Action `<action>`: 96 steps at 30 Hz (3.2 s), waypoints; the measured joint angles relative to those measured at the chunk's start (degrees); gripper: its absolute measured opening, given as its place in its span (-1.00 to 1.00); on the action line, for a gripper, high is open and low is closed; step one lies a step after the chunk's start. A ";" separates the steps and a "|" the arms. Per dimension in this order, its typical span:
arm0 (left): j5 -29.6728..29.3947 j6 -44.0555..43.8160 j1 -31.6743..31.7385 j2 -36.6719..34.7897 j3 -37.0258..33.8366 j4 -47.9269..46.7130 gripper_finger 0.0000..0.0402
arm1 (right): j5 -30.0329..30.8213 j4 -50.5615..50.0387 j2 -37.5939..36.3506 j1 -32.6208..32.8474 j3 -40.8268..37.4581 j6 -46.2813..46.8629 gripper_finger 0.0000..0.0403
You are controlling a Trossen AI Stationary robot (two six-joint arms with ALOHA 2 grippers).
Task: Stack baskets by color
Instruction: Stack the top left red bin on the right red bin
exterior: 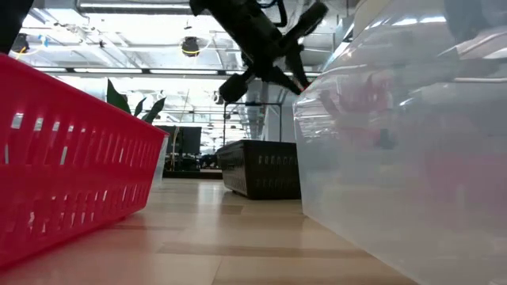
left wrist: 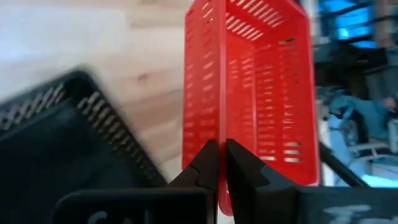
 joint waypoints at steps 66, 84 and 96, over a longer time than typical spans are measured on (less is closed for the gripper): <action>4.71 28.21 13.98 -34.89 -0.72 -4.08 -0.09 | -19.17 45.65 5.01 -15.12 -25.81 -9.39 -0.02; 2.34 29.40 14.13 -35.78 -0.74 -5.95 -0.09 | -22.69 46.09 9.51 -18.27 -25.83 -15.17 -0.66; 0.69 31.05 14.11 -35.78 -0.74 -6.70 -0.09 | -20.21 41.76 3.80 -19.10 -25.84 -18.16 -0.96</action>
